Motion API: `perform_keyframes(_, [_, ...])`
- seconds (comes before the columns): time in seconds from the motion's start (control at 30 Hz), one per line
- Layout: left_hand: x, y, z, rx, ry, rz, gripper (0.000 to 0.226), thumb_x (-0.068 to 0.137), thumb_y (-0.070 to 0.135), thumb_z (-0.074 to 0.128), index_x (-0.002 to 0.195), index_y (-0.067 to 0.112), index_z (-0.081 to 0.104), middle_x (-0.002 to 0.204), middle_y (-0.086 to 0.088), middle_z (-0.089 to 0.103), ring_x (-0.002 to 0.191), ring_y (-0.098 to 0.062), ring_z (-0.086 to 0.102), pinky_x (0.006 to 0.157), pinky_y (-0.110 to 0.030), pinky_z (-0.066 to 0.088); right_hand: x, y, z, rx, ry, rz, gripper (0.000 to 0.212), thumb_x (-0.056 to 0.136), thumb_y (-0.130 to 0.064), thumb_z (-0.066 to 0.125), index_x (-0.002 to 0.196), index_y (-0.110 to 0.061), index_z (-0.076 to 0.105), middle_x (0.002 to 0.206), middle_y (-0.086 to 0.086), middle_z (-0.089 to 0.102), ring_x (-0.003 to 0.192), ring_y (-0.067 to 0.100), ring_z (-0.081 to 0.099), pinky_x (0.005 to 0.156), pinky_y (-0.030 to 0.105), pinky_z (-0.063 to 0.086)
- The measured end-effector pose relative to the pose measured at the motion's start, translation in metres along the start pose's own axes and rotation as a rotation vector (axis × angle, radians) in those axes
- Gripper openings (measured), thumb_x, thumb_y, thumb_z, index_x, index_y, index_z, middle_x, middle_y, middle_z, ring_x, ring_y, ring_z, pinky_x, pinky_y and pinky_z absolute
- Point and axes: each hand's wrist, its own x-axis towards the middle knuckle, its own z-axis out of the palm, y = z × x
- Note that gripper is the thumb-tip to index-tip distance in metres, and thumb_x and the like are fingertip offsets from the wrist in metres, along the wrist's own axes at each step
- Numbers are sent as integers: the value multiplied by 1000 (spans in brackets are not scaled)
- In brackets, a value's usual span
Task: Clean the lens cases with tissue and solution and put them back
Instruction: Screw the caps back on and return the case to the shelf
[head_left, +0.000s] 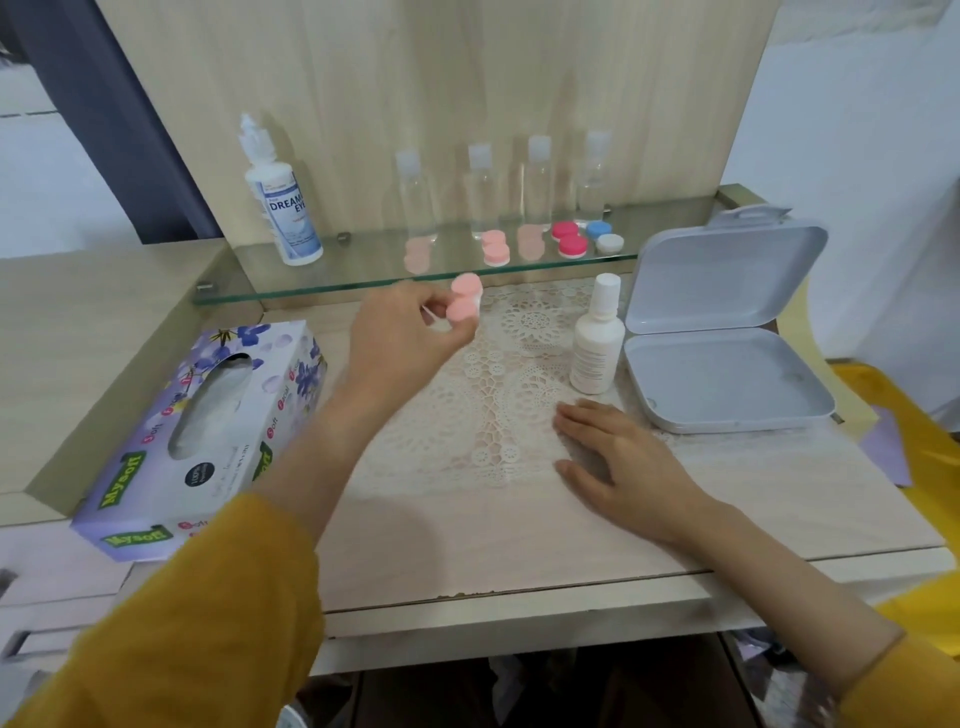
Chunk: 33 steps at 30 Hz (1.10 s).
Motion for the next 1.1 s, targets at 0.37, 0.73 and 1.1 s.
perform_keyframes(0.37, [66,9,9,211,-14,-55,31,78,35,57,87,8,70,83,-12,69,80,-30,62,74,-40,49,1,5,5,-9,16,-16,63,81,-50,37,124,-8,57,133,3,53,127,23,45,105,29,24])
perform_keyframes(0.73, [82,2,30,410,-57,21,32,81,30,56,107,15,67,93,-10,69,88,-29,61,79,-37,46,2,6,8,-24,80,-36,55,81,-45,43,116,-8,63,125,4,60,118,24,53,101,35,29])
perform_keyframes(1.1, [82,-5,31,466,-24,112,30,83,26,55,107,13,68,97,-14,62,96,-30,51,77,-34,36,3,8,10,-11,77,-34,55,82,-45,42,118,-9,61,128,2,58,122,23,50,103,34,28])
